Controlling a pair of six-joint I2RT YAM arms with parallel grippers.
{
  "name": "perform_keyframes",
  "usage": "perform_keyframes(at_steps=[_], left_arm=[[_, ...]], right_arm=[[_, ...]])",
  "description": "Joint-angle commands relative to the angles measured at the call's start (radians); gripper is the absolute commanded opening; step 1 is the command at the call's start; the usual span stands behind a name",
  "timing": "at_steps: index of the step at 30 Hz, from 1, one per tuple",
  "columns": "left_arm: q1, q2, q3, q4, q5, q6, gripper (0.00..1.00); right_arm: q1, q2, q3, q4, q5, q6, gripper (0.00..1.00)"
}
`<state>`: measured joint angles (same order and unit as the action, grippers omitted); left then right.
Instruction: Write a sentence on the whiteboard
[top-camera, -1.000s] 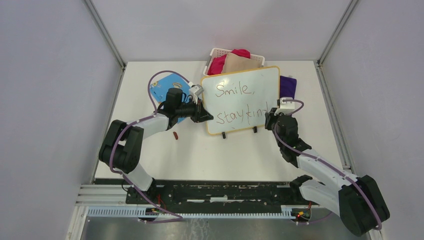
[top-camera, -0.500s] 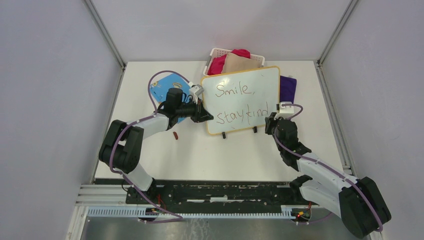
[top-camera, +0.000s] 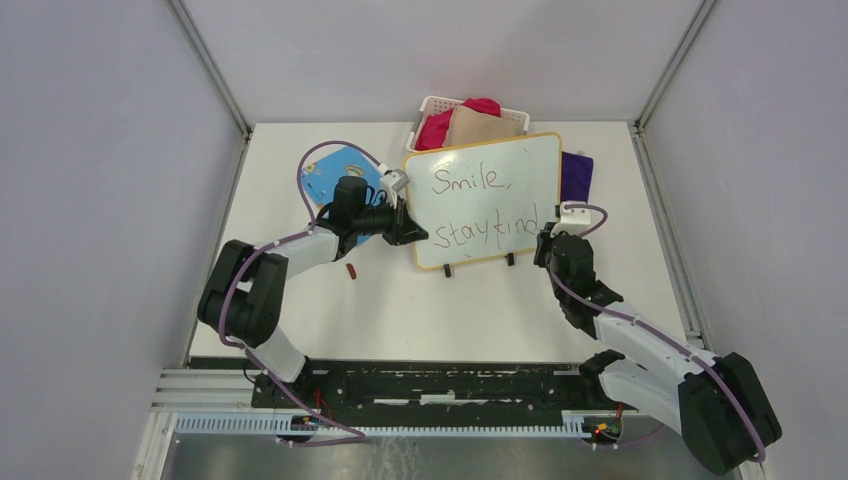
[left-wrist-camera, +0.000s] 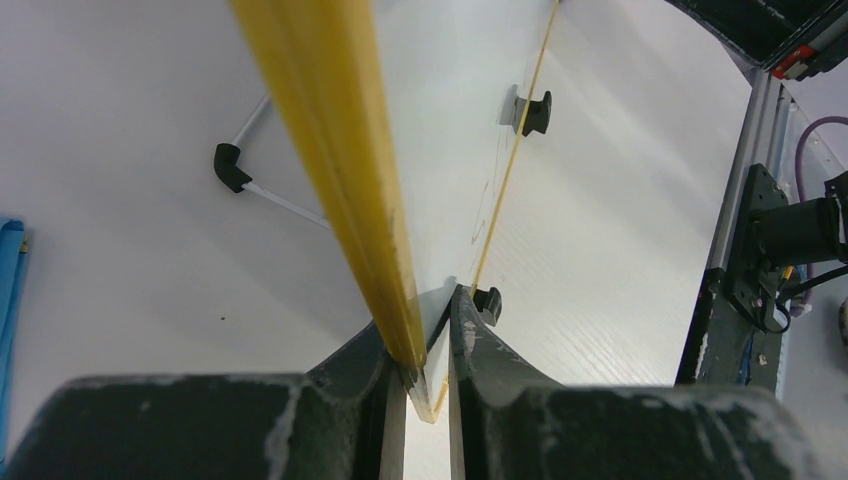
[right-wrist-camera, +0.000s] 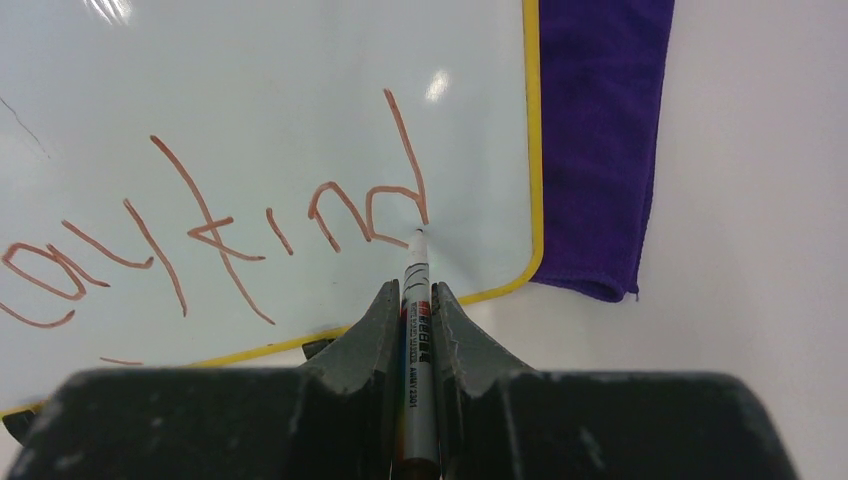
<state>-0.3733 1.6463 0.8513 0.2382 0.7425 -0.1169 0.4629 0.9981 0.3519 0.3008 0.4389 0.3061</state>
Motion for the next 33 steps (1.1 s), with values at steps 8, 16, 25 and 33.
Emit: perform_keyframes(at_steps=[8, 16, 25, 33], left_arm=[[-0.034, 0.029, -0.031, -0.187, -0.182, 0.138, 0.02], [-0.035, 0.031, -0.029, -0.188, -0.187, 0.136, 0.02], [-0.035, 0.027, -0.031, -0.188, -0.193, 0.137, 0.02], [-0.035, 0.028, -0.031, -0.188, -0.193, 0.138, 0.02]], right_arm=[[-0.009, 0.026, 0.104, 0.027, 0.022, -0.023, 0.0], [-0.009, 0.005, 0.061, 0.021, 0.027, -0.021, 0.0], [-0.009, 0.01, 0.038, 0.022, 0.023, -0.017, 0.0], [-0.009, 0.005, 0.013, 0.016, 0.032, -0.012, 0.0]])
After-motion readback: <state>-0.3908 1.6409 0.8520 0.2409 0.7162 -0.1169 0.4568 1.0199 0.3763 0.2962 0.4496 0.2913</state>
